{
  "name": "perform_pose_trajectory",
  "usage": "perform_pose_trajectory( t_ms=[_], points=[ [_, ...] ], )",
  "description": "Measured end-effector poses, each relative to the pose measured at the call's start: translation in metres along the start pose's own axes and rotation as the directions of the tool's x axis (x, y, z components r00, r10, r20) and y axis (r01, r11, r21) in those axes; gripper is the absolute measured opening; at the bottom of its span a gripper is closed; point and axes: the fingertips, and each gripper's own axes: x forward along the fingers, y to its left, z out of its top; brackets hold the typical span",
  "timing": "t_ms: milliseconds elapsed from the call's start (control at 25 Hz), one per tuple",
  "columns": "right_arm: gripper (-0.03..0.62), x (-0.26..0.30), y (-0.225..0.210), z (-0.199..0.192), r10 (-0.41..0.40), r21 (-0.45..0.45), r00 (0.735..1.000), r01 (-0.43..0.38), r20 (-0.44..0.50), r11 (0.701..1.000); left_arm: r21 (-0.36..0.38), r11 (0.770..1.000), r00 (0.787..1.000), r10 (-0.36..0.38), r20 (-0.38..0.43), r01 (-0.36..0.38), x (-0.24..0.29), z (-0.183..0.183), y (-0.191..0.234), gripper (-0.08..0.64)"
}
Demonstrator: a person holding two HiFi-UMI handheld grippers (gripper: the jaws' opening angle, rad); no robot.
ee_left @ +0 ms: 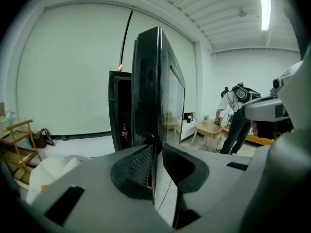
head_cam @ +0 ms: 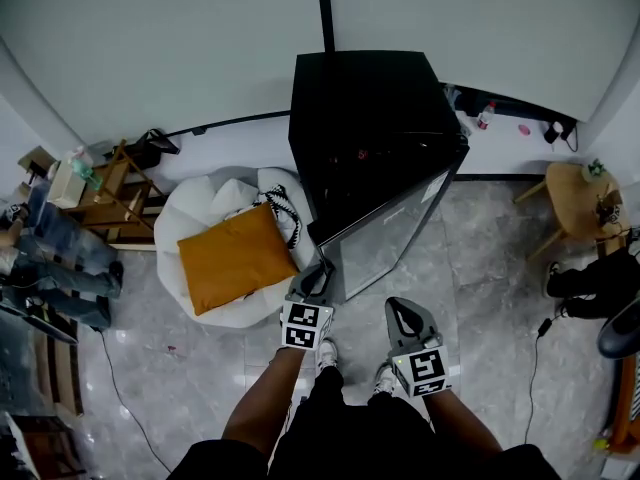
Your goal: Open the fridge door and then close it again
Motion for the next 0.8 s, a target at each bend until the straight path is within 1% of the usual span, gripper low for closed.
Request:
perform_pose_trajectory(
  t_ms=[400,560,800],
  points=[
    [0.018,-0.028,-0.009,-0.022,0.087,-0.026,0.996,-0.087,0.002,0.996,-0.008,0.999,0.999,0.037,0.017,-0.037,-0.017,-0.01,-0.045,0.072],
    [0.018,-0.04,-0.013,-0.031,0.12,-0.03,0.993,-0.12,-0.009,0.992,0.017,1.0,1.0,0.022,0.011,-0.022,-0.021,-0.015,-0.07,0.063],
    [0.017,-0.057,-0.013,-0.032,0.133,-0.04,0.991,-0.133,0.022,0.99,0.045,0.999,1.0,-0.005,0.005,0.005,-0.032,-0.019,-0.111,0.054]
  ],
)
